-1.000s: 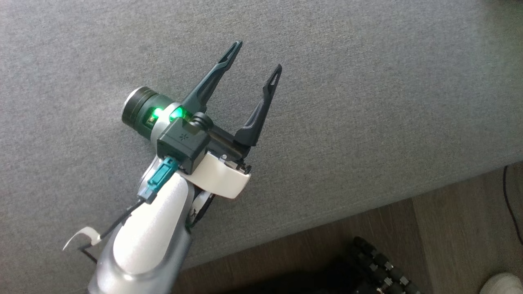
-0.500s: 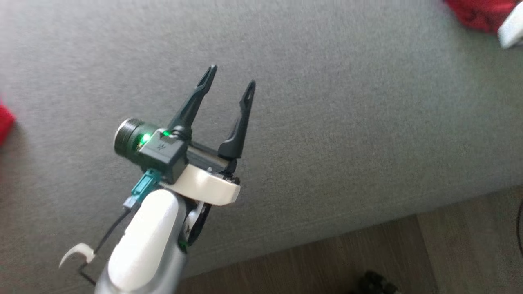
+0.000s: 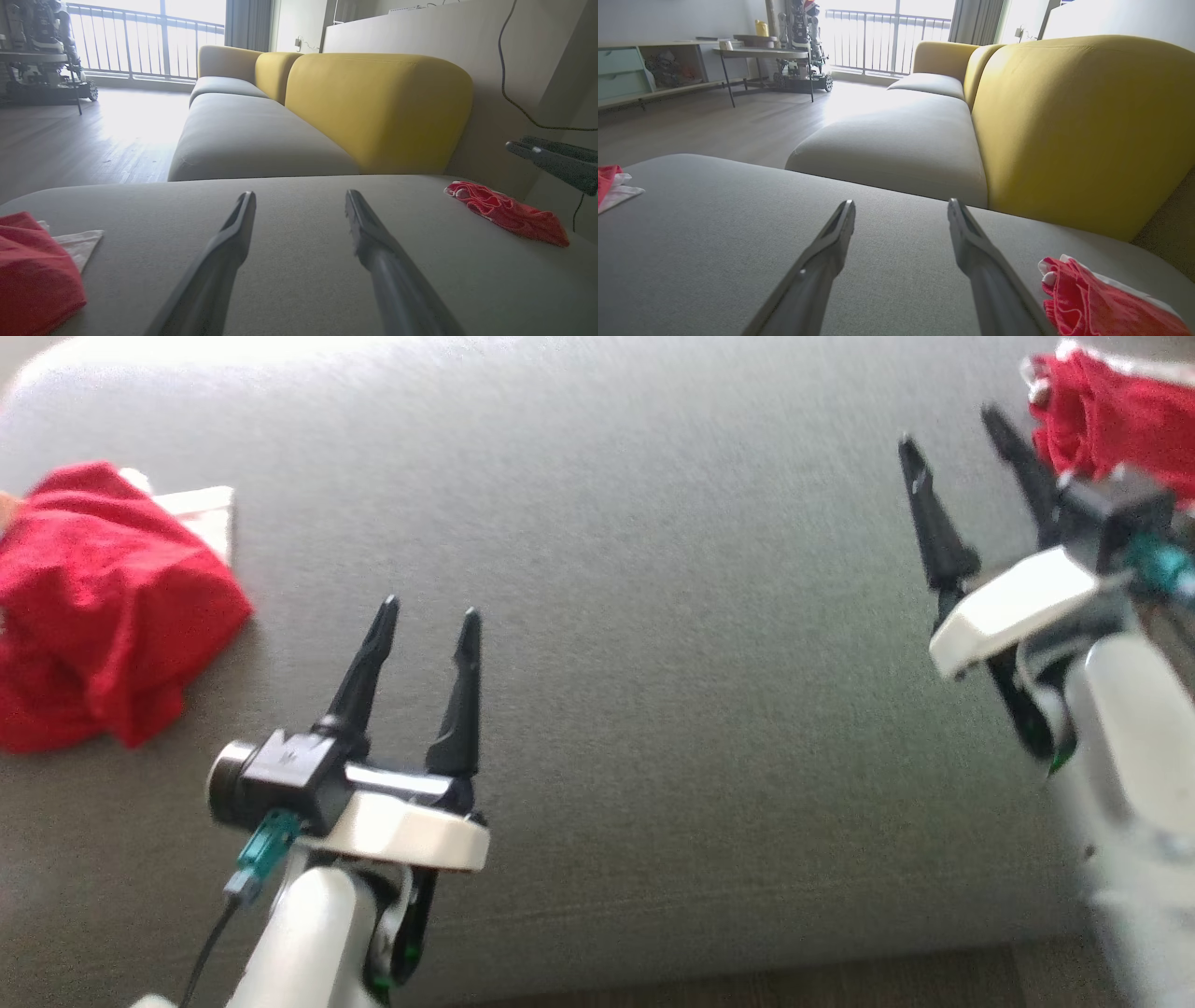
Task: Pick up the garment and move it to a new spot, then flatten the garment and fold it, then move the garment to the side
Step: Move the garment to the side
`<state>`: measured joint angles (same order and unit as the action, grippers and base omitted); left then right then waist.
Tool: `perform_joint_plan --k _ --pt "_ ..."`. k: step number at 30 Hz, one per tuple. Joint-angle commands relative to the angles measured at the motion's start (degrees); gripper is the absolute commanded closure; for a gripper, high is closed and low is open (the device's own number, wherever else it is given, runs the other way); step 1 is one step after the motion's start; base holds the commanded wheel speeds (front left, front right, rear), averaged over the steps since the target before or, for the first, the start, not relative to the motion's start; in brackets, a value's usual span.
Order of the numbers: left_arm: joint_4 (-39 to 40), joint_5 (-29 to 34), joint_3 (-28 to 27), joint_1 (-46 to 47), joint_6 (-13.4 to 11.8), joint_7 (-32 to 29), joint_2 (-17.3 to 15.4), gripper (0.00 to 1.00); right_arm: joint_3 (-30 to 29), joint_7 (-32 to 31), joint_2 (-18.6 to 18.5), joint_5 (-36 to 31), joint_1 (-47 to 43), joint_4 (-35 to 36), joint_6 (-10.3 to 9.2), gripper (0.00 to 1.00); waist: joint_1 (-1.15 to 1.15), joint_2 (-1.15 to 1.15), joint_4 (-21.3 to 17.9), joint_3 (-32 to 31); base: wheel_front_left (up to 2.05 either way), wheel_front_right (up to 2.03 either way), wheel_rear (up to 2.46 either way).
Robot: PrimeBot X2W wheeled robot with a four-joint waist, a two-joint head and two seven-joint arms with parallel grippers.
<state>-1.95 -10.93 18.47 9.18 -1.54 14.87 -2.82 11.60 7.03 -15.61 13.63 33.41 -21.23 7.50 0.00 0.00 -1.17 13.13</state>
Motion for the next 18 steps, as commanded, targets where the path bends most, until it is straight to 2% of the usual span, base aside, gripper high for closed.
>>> perform_joint_plan --k 1,10,18 --pt "2.1 -0.3 -2.4 0.4 -0.3 0.1 -0.1 0.00 -0.2 1.0 0.7 0.3 -0.7 1.4 -0.01 0.00 0.00 0.00 2.8 -3.1 0.00 0.00 0.00" --pt "1.0 -0.4 -4.9 -5.6 -0.8 0.1 -0.1 0.00 -7.5 6.4 9.5 -0.1 -12.6 -0.7 -0.01 0.00 0.00 0.00 5.3 -7.9 0.00 0.00 0.00" --pt "0.0 -1.0 -5.8 -8.7 -0.4 0.1 -0.1 0.00 -11.1 7.8 12.5 -3.4 -20.6 1.5 -0.01 0.00 0.00 0.00 6.5 -9.7 0.00 0.00 0.00"
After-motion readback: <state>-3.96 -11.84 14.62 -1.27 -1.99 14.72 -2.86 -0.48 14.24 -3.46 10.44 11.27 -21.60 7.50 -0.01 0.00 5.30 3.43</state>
